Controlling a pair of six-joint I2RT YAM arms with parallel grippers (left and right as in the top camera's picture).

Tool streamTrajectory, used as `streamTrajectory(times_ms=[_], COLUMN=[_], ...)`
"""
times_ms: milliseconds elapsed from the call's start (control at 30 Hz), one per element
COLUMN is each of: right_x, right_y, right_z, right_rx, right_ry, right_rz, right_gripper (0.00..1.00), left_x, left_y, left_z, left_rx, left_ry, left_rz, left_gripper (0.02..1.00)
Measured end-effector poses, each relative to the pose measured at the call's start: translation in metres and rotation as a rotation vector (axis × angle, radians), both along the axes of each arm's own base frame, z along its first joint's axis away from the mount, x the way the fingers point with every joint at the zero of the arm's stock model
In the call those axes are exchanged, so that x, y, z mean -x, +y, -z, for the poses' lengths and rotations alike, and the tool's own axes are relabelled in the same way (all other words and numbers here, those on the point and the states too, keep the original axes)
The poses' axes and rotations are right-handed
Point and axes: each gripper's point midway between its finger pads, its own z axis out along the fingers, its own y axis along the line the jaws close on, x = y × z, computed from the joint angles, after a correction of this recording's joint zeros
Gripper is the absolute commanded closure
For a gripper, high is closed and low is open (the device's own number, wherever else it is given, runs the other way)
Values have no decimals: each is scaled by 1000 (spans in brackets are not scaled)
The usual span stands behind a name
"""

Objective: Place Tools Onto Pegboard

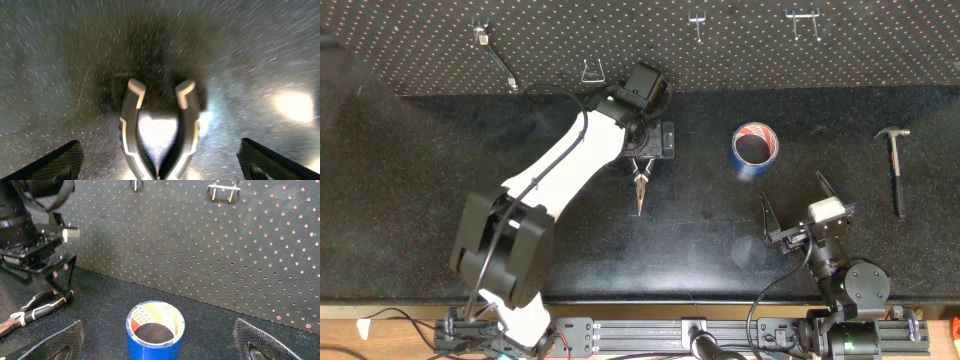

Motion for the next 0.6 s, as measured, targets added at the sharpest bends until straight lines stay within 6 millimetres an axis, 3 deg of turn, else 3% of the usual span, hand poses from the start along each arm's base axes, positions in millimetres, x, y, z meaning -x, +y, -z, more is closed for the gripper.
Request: streamTrajectory(times_ms=[400,600], right_x=[0,0], right_y=[0,0], right_z=[0,0], right_rx=[0,0], right_ry=[0,0], right_rz=[0,0], right_gripper=[25,25], left_x=[10,10], left_y=[4,5], left_z=[23,24], left_rx=[-42,-43], left_ry=[73,76], left_rz=[17,17], left_gripper=[20,20])
